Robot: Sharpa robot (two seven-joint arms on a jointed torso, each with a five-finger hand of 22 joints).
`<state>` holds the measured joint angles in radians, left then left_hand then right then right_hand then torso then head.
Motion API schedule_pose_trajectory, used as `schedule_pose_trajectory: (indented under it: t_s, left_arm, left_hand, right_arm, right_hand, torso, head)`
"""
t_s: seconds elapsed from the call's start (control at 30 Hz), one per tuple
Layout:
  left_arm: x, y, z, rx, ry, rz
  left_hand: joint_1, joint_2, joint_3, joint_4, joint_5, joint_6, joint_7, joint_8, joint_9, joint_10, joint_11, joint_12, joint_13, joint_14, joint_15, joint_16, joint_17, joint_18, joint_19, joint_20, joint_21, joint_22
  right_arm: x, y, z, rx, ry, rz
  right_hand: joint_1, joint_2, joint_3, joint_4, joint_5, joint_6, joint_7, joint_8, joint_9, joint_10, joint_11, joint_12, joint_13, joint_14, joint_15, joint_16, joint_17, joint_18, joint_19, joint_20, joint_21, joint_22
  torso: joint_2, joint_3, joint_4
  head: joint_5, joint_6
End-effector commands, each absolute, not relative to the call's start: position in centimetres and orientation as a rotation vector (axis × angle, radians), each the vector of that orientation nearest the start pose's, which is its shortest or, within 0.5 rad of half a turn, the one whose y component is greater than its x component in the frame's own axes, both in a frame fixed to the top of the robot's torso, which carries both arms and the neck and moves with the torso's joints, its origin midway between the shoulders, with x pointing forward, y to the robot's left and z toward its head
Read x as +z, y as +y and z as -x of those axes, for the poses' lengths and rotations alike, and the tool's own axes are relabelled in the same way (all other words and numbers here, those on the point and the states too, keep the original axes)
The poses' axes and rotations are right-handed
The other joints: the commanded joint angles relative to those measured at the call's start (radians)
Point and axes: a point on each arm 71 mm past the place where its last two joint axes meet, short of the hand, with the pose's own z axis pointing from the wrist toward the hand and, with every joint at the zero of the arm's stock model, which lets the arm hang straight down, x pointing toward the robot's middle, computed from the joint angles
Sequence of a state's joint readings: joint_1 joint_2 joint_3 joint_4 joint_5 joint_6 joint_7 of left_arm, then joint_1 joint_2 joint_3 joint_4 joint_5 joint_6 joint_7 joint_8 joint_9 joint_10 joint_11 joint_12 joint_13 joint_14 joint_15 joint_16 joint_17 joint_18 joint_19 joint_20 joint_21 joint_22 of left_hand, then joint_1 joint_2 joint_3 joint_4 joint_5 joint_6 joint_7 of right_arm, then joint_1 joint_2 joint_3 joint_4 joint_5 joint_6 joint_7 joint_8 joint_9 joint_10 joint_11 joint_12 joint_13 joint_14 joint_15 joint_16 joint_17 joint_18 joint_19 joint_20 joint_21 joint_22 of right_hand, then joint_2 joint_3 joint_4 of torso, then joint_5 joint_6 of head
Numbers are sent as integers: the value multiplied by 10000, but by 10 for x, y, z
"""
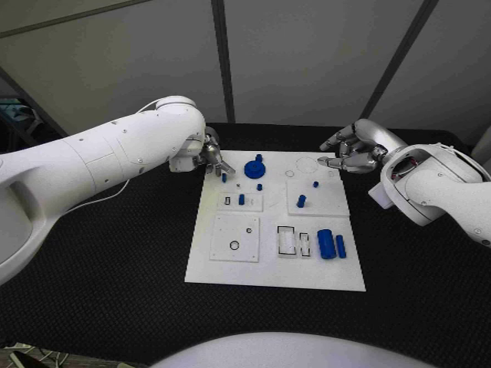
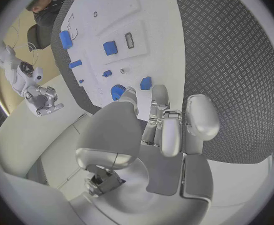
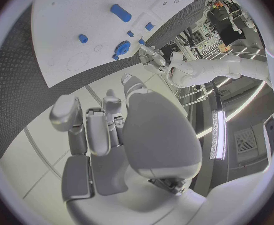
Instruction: Assemble the parts on the task board
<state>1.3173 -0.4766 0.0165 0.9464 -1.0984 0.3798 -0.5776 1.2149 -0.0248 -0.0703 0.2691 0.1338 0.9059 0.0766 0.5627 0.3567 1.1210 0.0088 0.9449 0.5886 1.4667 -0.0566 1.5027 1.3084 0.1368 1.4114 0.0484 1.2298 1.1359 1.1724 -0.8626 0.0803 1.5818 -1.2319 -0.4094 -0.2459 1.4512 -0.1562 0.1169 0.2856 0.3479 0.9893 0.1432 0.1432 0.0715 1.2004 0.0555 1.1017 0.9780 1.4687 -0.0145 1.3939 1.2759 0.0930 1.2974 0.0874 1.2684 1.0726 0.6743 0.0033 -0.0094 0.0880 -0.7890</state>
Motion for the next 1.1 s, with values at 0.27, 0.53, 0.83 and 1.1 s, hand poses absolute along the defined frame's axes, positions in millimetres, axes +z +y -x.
schedule_pose_trajectory:
  t_s: [0.27, 0.53, 0.83, 1.1]
  left_arm:
    - [-186, 198, -583, -1986, 23649, 2335]
    - [-186, 198, -583, -1964, 23659, 2419]
    - [-186, 199, -583, -1920, 23681, 2437]
    - [-186, 199, -583, -2004, 23568, 2519]
  left_hand:
    - [223, 178, -5, -71, 9, 175, -16, 52, -99, 71, -74, 76, -58, 729, -49, 84, 1563, -443, 86, -35, 97, 64]
    - [388, 336, 44, -133, 18, 263, -39, 55, -177, 120, -97, 95, -73, 747, -68, 121, 1620, -463, 121, -50, 171, 170]
    - [554, 442, 90, -226, 16, 374, -85, 84, -236, 232, -136, 167, -13, 782, -98, 185, 1728, -482, 158, -67, 245, 275]
    - [827, 507, 165, -426, 16, 509, -156, 127, -299, 366, -199, 215, 24, 829, -145, 275, 1883, -481, 162, -100, 250, 299]
  right_arm:
    - [-149, -206, -491, 7101, 16139, -2282]
    - [-149, -206, -491, 7102, 16147, -2278]
    - [-149, -206, -491, 7107, 16170, -2257]
    - [-150, -205, -491, 7169, 16216, -2235]
  right_hand:
    - [-57, 43, 53, -10, 41, -1, -23, 39, -12, -48, -21, -24, -5, 345, -66, -60, -1, 120, -38, 2, -32, -16]
    - [-50, 51, 66, -12, 55, 2, -23, 43, -11, -44, -22, -18, -1, 347, -67, -60, 4, 118, -30, 1, -31, -10]
    - [-50, 51, 66, -12, 55, 2, -23, 43, -11, -44, -22, -18, -1, 347, -67, -60, 4, 118, -30, 1, -31, -10]
    - [-40, 57, 82, -17, 72, 4, -23, 47, -11, -52, -22, -27, -15, 349, -69, -65, 1, 123, -39, 0, -51, -37]
  torso:
    - [-3, 3, 8]
    - [1, 3, -5]
    - [-5, -2, 3]
    - [5, 3, 0]
  head:
    - [-7, -16]
    - [0, -20]
    - [-29, -41]
    - [-20, -53]
